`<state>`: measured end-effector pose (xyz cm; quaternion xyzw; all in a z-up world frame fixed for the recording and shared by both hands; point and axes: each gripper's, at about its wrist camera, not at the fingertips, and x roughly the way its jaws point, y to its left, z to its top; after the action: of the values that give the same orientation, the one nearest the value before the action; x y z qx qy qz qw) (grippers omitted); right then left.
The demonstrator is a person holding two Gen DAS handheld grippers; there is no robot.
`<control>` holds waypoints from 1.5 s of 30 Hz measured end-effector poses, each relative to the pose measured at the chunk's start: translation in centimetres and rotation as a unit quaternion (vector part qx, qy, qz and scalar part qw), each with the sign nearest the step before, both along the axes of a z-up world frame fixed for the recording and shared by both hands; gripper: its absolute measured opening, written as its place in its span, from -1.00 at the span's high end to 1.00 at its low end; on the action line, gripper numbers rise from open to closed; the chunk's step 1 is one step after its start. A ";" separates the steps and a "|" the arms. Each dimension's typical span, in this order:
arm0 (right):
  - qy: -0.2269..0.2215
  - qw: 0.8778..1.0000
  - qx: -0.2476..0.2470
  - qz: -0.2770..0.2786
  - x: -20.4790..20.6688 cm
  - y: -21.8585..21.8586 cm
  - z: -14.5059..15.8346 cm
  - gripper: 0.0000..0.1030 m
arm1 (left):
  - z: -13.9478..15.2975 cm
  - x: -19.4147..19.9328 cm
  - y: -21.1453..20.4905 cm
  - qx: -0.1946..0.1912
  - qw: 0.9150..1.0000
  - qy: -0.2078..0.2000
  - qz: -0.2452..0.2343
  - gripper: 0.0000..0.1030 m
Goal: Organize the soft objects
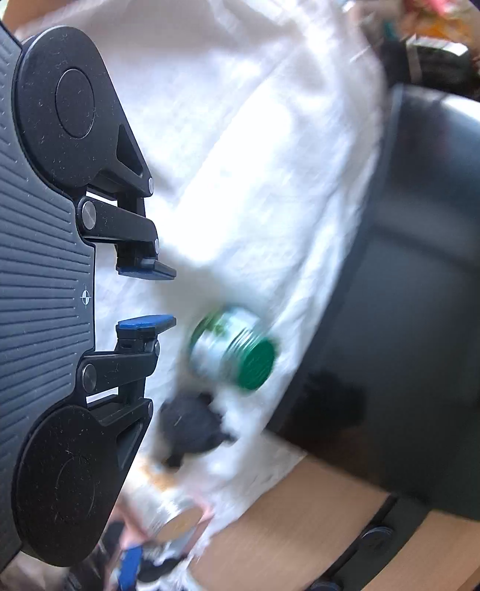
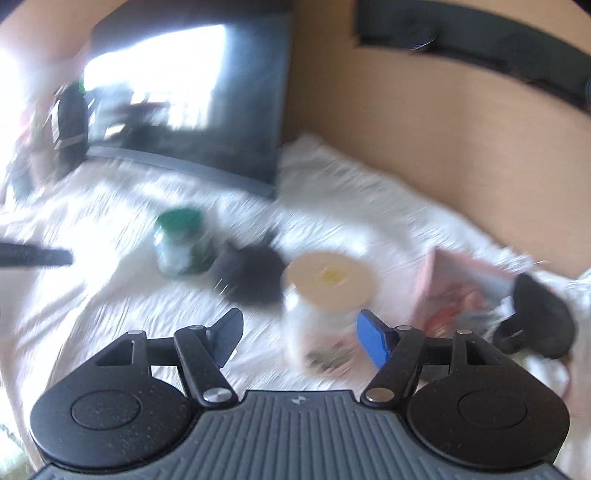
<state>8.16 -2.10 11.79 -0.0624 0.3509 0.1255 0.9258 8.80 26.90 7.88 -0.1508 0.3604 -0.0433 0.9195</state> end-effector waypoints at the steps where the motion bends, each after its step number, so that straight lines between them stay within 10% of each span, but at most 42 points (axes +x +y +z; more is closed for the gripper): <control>1: 0.005 1.000 -0.010 0.007 -0.2 0.4 -0.6 -0.33 | -0.4 0.4 -1.1 -0.011 1.000 0.007 -0.019 0.57; 6: 0.026 0.999 -0.041 0.013 -1.9 0.4 -2.8 -0.33 | -1.4 2.3 -8.4 -0.004 0.992 0.011 -0.125 0.56; 14: 0.065 0.997 -0.025 -0.022 -2.4 -2.4 -5.2 -0.33 | 1.6 7.3 -14.6 0.132 0.969 -0.065 -0.197 0.55; 18: 0.077 0.996 -0.011 -0.041 -1.9 -3.3 -5.9 -0.33 | 0.4 10.6 -16.0 0.203 0.956 -0.041 -0.207 0.51; 26: 0.105 0.992 0.022 -0.062 -1.4 -4.2 -7.3 -0.48 | -0.2 12.4 -15.7 0.143 0.955 0.006 -0.258 0.45; 30: 0.106 0.992 0.028 -0.059 -1.4 -3.8 -7.3 -0.65 | -1.2 12.0 -16.7 0.194 0.937 0.012 -0.290 -0.10; 36: 0.096 0.994 0.006 -0.051 -1.7 -2.8 -7.6 -0.77 | -1.9 13.0 -16.6 0.194 0.946 0.014 -0.260 -0.22; 45: 0.097 0.994 0.002 -0.042 -2.0 -2.5 -7.9 -1.00 | -3.2 13.6 -18.0 0.229 0.936 0.003 -0.269 -0.43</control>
<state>6.21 -4.60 3.93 -0.0336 0.4409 0.0924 0.8922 22.37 8.92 4.64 0.1659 0.3903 -0.2049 0.8821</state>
